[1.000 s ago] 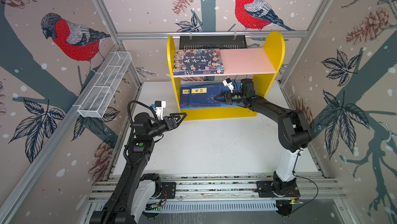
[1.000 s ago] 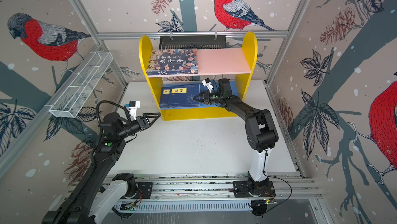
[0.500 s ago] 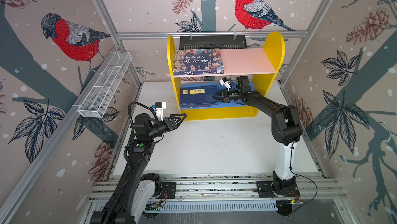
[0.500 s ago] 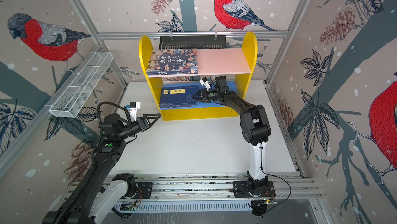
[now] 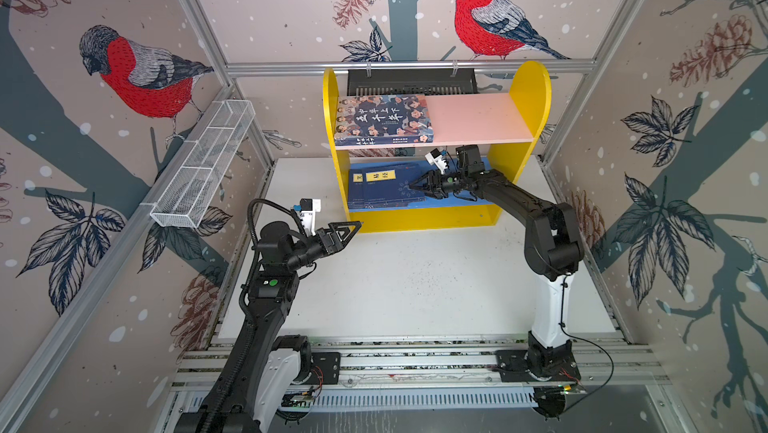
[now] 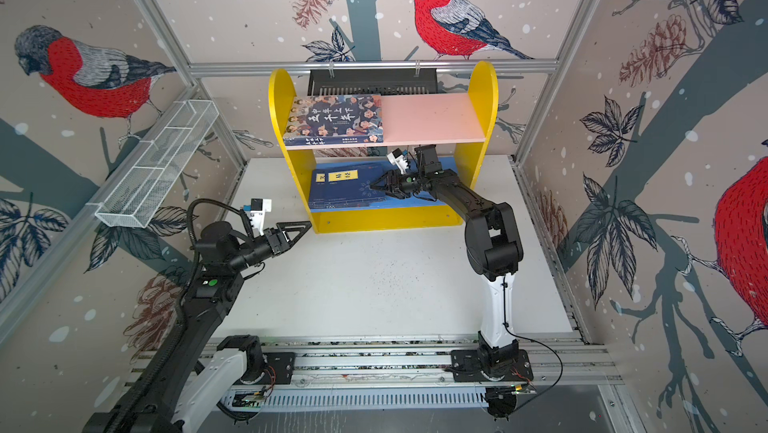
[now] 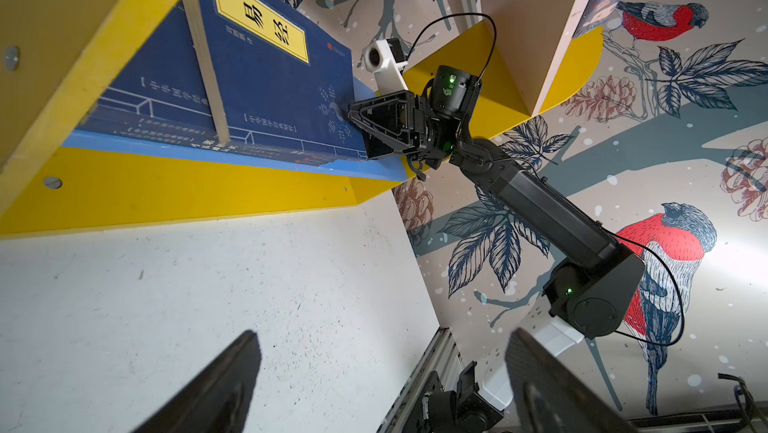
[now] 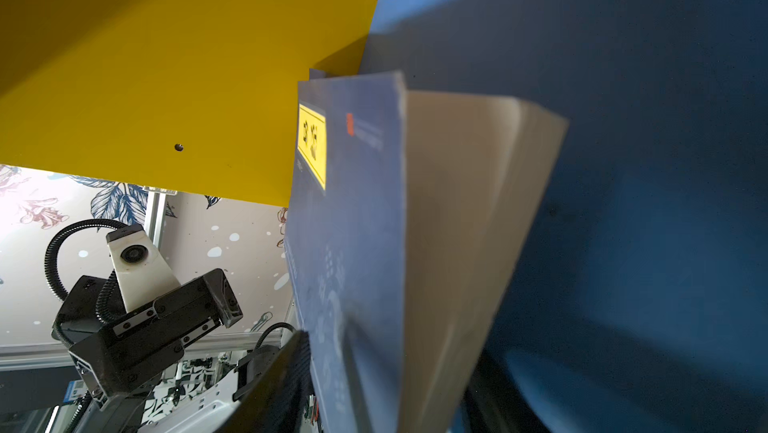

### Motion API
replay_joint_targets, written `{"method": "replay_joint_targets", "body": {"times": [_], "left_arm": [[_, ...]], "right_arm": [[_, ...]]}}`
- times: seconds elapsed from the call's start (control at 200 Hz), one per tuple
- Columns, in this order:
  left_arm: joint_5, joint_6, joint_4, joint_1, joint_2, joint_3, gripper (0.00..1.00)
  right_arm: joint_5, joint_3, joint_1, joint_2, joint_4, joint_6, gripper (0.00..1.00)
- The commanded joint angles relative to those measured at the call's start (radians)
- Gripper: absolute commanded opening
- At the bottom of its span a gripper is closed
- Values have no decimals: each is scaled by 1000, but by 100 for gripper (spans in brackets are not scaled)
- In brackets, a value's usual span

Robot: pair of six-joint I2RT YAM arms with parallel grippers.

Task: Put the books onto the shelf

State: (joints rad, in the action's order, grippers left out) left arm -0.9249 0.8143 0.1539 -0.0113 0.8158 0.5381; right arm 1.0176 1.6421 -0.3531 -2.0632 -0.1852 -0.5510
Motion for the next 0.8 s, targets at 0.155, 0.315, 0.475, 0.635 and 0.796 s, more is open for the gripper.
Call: {"method": "replay_joint_targets", "body": {"times": [0.155,0.315,0.475,0.635,0.796], "left_arm": [[-28,0,41,-1,-9,-3,93],[-25,3,40,-1,-12,-6,93],[-30,8,41,-1,-13,-7,93],[-28,8,42,-1,-14,-10,93],[-28,13,44,0,-13,-12,93]], "right_arm": [[-142,-69,4,94,68,-44,58],[-198,-89,5,127,71,-41,55],[-218,-104,3,135,71,-40,48],[-242,-113,-1,147,70,-32,41],[-256,-114,-4,153,71,-30,27]]}}
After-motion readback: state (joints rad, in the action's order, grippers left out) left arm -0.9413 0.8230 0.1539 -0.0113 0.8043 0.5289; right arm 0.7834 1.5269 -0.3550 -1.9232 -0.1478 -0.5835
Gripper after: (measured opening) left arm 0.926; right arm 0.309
